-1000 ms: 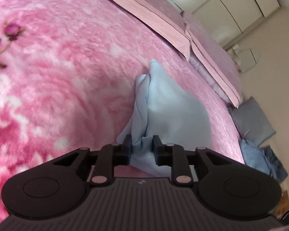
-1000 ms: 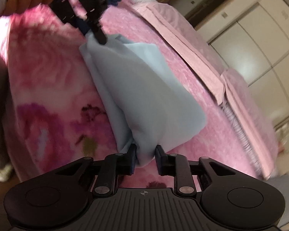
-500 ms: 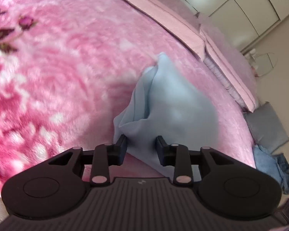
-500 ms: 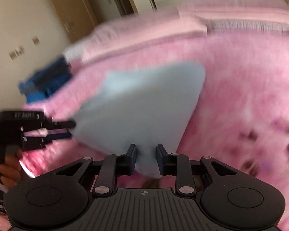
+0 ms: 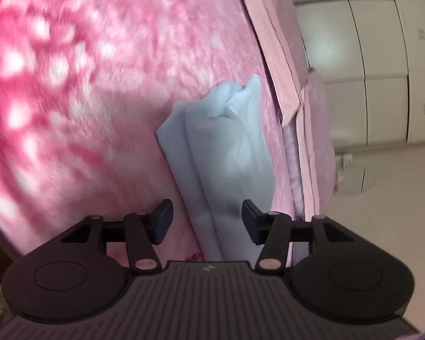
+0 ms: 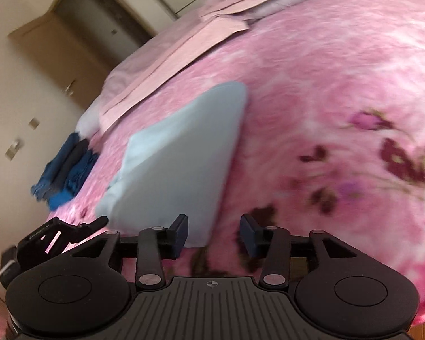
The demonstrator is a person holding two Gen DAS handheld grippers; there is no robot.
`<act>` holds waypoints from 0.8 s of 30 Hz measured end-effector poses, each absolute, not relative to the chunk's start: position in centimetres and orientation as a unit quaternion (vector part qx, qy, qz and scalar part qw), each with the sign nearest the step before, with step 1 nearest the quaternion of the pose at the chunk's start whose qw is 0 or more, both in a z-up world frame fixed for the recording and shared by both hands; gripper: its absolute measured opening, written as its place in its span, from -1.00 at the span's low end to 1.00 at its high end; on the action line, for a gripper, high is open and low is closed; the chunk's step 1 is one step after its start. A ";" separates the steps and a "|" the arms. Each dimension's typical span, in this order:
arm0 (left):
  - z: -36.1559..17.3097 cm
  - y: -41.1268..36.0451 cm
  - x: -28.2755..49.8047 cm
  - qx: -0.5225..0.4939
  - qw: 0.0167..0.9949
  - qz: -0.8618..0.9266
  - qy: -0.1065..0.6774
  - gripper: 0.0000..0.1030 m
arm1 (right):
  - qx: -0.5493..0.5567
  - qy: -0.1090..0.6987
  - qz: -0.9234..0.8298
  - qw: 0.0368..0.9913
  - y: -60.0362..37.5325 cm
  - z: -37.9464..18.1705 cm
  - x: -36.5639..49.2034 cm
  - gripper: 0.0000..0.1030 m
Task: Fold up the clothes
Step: 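Grasp the ribbed cuff with the right gripper while the left gripper holds the bundle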
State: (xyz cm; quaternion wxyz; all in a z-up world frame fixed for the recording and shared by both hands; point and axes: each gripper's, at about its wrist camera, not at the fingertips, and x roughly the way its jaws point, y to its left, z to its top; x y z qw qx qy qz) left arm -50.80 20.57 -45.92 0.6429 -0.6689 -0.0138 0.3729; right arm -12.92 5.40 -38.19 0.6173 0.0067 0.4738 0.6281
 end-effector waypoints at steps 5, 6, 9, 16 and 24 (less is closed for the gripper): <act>-45.3 22.2 -49.1 -0.624 0.673 0.396 0.012 -0.61 | 0.010 0.482 0.614 0.625 5.3 -38.2 -11.6 -0.12; -45.1 22.7 -49.1 -0.619 0.679 0.394 0.022 -0.67 | 0.008 0.484 0.611 0.627 5.1 -38.3 -11.5 -0.12; -43.9 24.6 -50.0 -0.607 0.697 0.378 0.056 -0.73 | 0.001 0.485 0.605 0.631 5.2 -38.5 -11.0 -0.12; -40.4 33.6 -54.2 -0.527 0.745 0.389 0.124 -0.77 | 0.001 0.474 0.601 0.643 6.3 -37.7 -7.5 -0.12; -42.3 37.1 -56.6 -0.558 0.734 0.376 0.097 -0.37 | 0.046 0.531 0.628 0.567 13.0 -39.7 -4.8 0.26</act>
